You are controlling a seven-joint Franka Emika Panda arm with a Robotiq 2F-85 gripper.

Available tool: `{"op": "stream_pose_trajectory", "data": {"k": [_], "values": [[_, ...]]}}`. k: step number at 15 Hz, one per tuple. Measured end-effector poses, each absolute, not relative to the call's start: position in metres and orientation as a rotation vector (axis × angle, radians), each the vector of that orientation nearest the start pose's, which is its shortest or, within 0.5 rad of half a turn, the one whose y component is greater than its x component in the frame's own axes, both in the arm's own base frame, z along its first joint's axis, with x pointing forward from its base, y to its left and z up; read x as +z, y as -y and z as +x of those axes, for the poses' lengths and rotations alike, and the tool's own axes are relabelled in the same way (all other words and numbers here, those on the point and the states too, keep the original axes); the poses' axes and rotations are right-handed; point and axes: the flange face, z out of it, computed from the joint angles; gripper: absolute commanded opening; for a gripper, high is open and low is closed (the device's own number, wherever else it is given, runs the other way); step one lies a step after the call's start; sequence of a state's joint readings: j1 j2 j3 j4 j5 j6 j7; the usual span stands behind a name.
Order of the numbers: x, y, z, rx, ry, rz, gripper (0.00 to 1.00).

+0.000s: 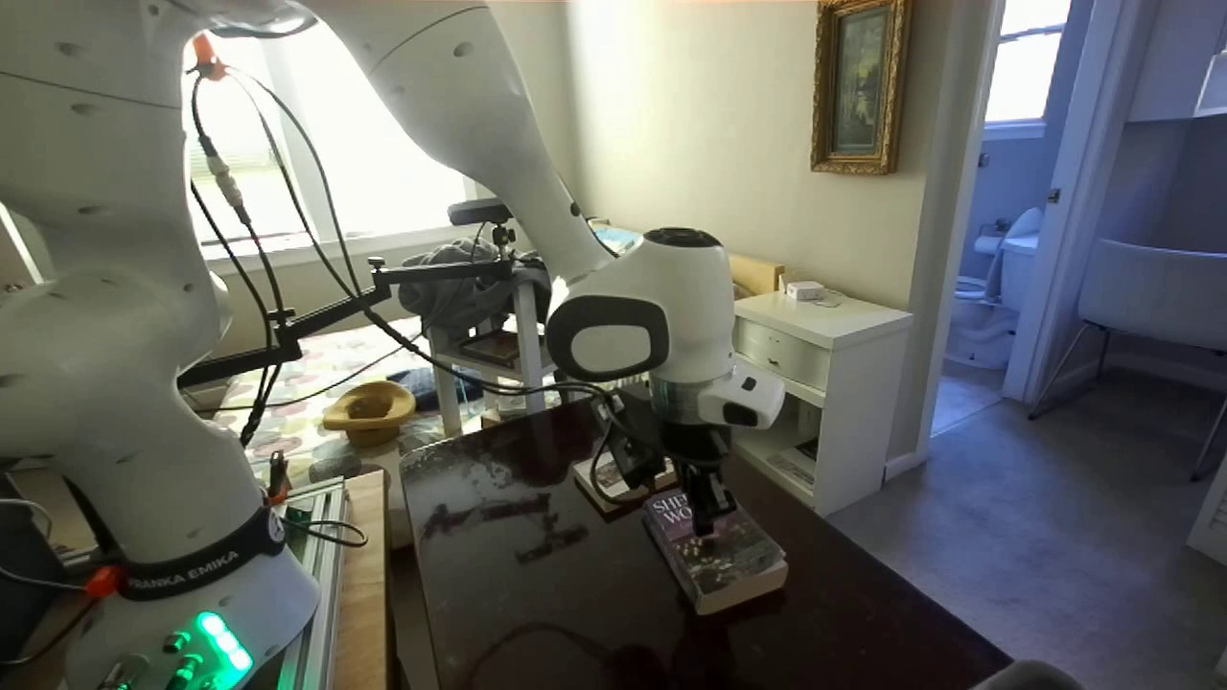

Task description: Rotate the book on the right.

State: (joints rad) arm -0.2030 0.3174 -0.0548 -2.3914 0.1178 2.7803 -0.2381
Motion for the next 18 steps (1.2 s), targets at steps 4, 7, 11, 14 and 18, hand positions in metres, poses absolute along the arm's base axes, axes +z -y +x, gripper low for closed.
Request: {"op": "stream_pose_trajectory", "data": {"k": [4, 7, 11, 14, 18], "values": [[0.1867, 0.1379, 0.4894, -0.101, 0.009, -3.135, 0.00], [0.1849, 0.1378, 0.4921, -0.100, 0.080, -3.138, 0.00], [0.1854, 0.1393, 0.4945, -0.097, -0.069, -3.133, 0.00], [0.1851, 0.1378, 0.4952, -0.074, -0.265, -3.110, 0.00], [0.1847, 0.1332, 0.4966, -0.033, -0.456, -3.076, 0.00]]}}
